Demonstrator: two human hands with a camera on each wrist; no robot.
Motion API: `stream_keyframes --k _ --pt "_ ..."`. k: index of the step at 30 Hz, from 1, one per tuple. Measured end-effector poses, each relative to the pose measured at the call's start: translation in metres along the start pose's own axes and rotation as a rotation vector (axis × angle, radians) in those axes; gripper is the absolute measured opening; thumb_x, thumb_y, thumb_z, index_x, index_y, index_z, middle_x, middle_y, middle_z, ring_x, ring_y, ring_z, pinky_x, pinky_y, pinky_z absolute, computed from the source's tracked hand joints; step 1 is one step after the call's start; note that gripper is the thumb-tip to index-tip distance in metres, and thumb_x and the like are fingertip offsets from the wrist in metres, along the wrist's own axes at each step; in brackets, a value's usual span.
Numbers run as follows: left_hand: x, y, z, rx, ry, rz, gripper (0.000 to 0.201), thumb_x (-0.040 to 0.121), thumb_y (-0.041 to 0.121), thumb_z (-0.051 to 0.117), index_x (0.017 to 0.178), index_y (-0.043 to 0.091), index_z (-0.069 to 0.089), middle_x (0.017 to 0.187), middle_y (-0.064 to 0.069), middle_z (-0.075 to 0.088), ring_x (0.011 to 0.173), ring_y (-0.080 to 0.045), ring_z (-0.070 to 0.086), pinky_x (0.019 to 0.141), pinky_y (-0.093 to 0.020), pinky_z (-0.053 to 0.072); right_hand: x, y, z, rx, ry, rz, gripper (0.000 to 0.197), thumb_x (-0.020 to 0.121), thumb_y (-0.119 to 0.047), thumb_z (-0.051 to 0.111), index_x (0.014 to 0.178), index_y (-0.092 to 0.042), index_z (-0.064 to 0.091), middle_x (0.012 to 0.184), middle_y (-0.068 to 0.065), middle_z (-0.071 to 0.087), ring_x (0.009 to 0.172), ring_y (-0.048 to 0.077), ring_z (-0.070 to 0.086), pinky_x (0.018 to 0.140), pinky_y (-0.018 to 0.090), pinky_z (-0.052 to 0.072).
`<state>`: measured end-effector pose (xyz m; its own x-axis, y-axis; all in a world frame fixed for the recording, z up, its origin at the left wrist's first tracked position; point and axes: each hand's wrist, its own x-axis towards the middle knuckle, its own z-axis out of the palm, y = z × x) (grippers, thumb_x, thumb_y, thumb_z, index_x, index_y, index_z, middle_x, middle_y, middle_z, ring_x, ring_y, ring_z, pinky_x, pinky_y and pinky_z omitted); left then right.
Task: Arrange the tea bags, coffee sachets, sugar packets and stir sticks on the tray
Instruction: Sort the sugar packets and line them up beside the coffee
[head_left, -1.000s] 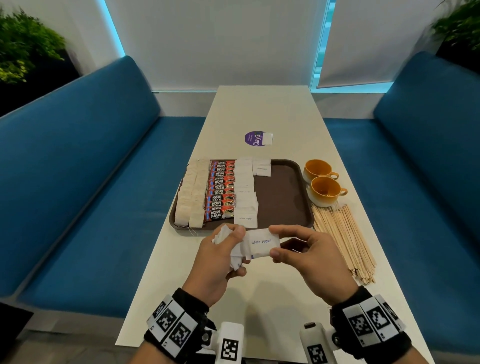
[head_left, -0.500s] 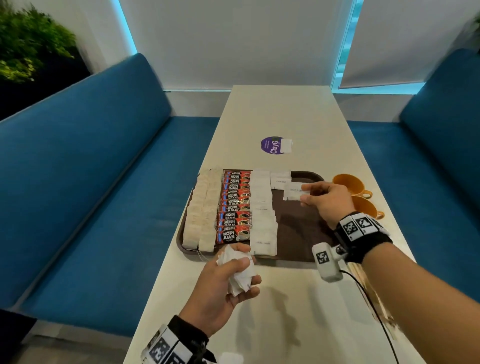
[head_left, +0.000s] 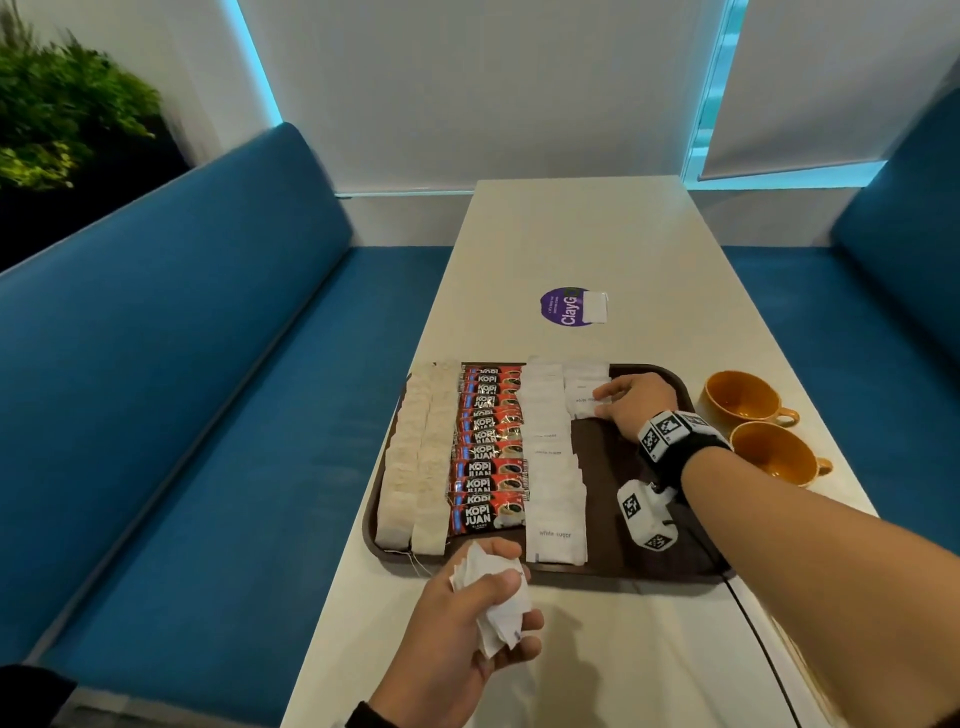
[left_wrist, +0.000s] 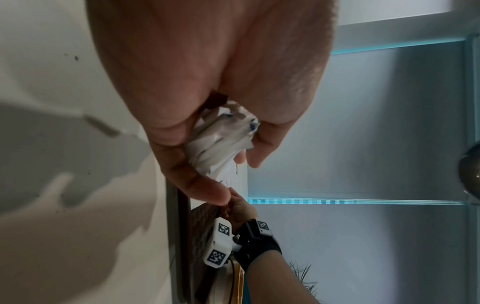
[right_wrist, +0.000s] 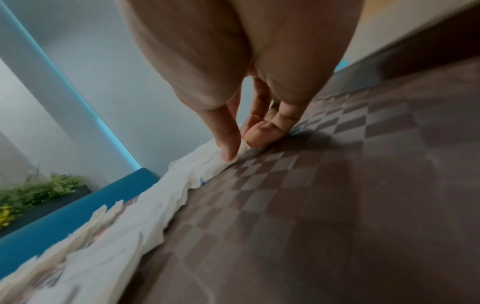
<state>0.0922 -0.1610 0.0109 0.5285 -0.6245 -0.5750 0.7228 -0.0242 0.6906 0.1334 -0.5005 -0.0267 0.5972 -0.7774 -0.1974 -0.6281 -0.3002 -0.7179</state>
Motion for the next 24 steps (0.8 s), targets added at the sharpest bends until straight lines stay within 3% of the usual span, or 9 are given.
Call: stream_keyframes --k 5,9,12,14,17,21,24 --pt "0.004 -0.001 0.001 -0.011 -0.013 -0.011 0.018 0.088 -0.004 0.065 0.100 0.007 0.074 0.094 -0.020 0.067 0.072 -0.041 0.064 0.060 -0.040 0.053 0.005 -0.001 0.003 -0.117 -0.024 -0.004 0.009 0.087 -0.020 0.081 0.092 -0.026 0.076 0.088 -0.003 0.069 0.080 0.014 0.063 0.067 0.023 0.047" --pt "0.004 -0.004 0.000 -0.020 -0.046 -0.015 0.020 0.085 -0.005 0.069 0.101 0.007 0.074 0.095 -0.019 0.067 0.073 -0.042 0.064 0.062 -0.041 0.053 0.003 0.000 0.002 -0.105 -0.019 -0.009 0.012 0.086 -0.020 0.082 0.096 -0.025 0.077 0.092 -0.001 0.070 0.082 0.016 0.065 0.069 0.023 0.048" --pt "-0.002 -0.005 -0.001 -0.030 -0.080 0.002 0.040 0.067 0.000 0.075 0.106 0.007 0.072 0.098 -0.020 0.065 0.075 -0.041 0.065 0.064 -0.042 0.054 -0.006 0.000 -0.005 -0.027 0.001 -0.011 0.015 0.087 -0.018 0.080 0.101 -0.024 0.075 0.097 0.000 0.071 0.082 0.016 0.066 0.063 0.021 0.048" --pt "-0.008 -0.005 -0.002 -0.061 -0.114 0.019 0.048 0.062 -0.002 0.069 0.109 0.006 0.072 0.101 -0.022 0.064 0.076 -0.042 0.065 0.064 -0.042 0.054 -0.017 -0.002 -0.012 0.018 0.020 -0.023 0.015 0.087 -0.018 0.079 0.100 -0.024 0.075 0.099 0.001 0.073 0.085 0.016 0.067 0.069 0.024 0.052" --pt "-0.017 -0.004 -0.002 -0.081 -0.169 0.055 0.055 0.061 -0.007 0.061 0.113 0.007 0.073 0.112 -0.025 0.064 0.081 -0.046 0.067 0.064 -0.043 0.056 -0.047 -0.009 -0.028 0.101 0.021 -0.065 0.013 0.090 -0.017 0.076 0.100 -0.024 0.074 0.098 0.001 0.072 0.088 0.018 0.068 0.075 0.028 0.055" --pt "-0.034 -0.005 0.000 -0.074 -0.239 0.122 0.056 0.082 -0.019 0.049 0.123 0.014 0.071 0.120 -0.026 0.068 0.093 -0.054 0.068 0.067 -0.045 0.060 -0.118 -0.018 -0.049 0.210 -0.067 -0.153 0.009 0.091 -0.019 0.075 0.096 -0.026 0.075 0.091 0.002 0.072 0.084 0.019 0.068 0.078 0.034 0.061" --pt "-0.050 -0.007 0.005 -0.073 -0.282 0.166 0.061 0.076 -0.009 0.058 0.130 0.018 0.064 0.123 -0.026 0.067 0.100 -0.058 0.066 0.070 -0.046 0.061 -0.184 -0.020 -0.065 0.269 -0.184 -0.227 0.007 0.091 -0.020 0.075 0.096 -0.025 0.076 0.085 0.003 0.073 0.076 0.013 0.066 0.073 0.029 0.058"
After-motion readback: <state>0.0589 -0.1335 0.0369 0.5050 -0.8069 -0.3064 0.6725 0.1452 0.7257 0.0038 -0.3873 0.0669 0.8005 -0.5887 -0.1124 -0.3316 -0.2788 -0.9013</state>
